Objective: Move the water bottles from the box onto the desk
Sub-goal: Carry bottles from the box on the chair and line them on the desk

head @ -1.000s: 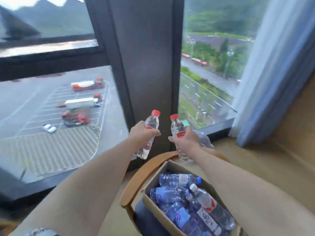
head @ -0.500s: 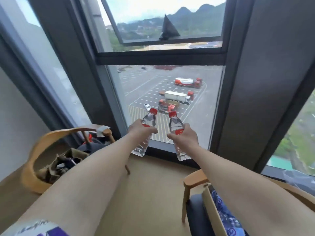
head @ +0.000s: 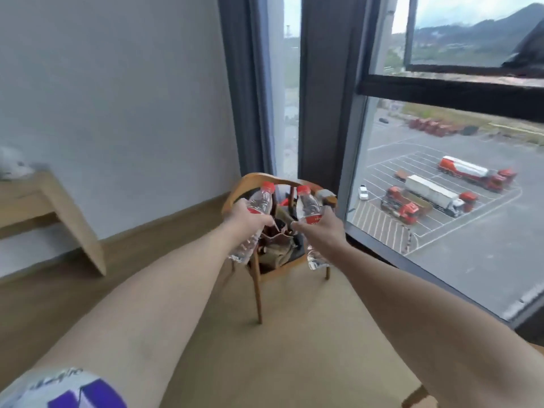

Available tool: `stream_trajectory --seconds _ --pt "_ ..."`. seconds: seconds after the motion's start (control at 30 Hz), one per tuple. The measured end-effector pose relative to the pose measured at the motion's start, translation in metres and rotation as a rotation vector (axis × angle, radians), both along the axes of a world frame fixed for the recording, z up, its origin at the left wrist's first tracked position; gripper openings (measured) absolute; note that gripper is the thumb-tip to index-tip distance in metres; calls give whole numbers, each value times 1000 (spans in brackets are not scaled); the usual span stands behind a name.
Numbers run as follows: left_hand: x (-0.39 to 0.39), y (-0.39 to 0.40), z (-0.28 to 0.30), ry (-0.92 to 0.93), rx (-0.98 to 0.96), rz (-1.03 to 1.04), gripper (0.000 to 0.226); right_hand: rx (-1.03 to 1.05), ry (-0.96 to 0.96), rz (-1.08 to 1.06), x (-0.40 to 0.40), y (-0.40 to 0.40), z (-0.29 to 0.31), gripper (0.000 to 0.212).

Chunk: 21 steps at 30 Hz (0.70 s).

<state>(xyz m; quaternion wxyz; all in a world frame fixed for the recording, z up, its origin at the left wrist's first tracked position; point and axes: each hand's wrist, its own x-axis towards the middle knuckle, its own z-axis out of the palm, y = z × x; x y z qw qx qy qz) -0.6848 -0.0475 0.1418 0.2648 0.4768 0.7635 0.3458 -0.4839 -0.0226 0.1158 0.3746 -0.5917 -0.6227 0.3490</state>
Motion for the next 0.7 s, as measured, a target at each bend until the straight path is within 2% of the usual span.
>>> stream_trajectory --seconds 0.1,0.33,0.5,0.7 --pt "-89 -51 -2 -73 34 124 65 -16 -6 101 -95 -23 2 56" --pt "-259 -179 -8 -39 -18 460 72 -77 19 395 -292 -95 0 52" --pt "-359 -260 -20 -115 8 660 53 -115 -28 631 -420 -138 -6 56" --pt "-466 -322 -34 -113 -6 874 65 -98 -73 845 -570 -169 -25 57"
